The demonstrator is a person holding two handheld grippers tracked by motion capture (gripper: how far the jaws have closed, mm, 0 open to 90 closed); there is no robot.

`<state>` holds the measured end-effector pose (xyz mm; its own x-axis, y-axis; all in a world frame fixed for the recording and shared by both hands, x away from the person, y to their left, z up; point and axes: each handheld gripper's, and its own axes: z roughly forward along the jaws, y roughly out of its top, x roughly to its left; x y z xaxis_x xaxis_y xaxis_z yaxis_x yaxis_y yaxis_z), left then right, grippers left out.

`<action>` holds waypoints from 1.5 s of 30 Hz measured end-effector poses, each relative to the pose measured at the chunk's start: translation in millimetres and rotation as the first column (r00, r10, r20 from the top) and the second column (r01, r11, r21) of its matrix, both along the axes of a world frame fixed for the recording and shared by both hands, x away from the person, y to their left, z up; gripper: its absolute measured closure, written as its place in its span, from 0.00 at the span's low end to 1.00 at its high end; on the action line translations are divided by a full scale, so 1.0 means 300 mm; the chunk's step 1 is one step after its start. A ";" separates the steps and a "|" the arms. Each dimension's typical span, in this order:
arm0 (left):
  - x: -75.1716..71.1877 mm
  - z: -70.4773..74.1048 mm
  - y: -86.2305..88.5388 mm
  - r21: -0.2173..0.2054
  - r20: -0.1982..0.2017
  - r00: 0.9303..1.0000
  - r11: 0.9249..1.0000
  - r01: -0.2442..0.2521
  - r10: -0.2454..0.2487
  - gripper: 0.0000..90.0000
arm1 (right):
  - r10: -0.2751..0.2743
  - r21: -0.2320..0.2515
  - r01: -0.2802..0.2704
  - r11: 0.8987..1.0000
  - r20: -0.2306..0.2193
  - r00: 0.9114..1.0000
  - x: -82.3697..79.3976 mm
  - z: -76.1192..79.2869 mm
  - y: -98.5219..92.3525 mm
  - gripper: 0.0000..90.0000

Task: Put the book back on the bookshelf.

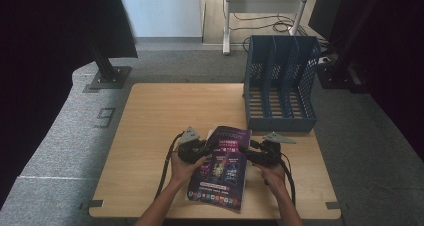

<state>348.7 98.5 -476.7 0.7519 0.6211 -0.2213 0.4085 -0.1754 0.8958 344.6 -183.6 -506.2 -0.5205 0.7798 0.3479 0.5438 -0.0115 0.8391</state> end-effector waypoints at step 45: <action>0.016 0.030 0.020 -0.050 0.014 1.000 0.999 -0.016 0.017 0.94 | 0.035 0.027 -0.039 0.999 0.112 0.993 -0.005 0.057 -0.003 0.77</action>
<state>353.6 104.7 -467.7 0.7449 0.6217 -0.2419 0.3983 -0.1236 0.9089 343.2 -184.4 -488.9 -0.5854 0.7497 0.3084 0.4477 -0.0182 0.8940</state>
